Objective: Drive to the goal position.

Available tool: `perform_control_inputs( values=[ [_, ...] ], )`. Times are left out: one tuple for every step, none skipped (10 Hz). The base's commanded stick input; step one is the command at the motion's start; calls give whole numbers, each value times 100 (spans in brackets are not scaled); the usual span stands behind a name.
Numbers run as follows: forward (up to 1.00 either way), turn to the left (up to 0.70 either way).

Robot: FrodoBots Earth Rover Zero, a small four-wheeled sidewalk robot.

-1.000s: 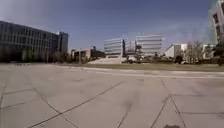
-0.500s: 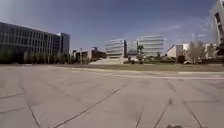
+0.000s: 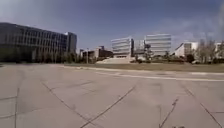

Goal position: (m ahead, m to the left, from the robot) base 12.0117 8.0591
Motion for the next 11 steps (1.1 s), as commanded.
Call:
perform_control_inputs(
  values=[
    [67, 1],
    [68, 1],
    [70, 1],
    [70, 1],
    [70, 1],
    [70, 1],
    [70, 1],
    [70, 1],
    [70, 1],
    [70, 1],
    [70, 1]
  ],
)
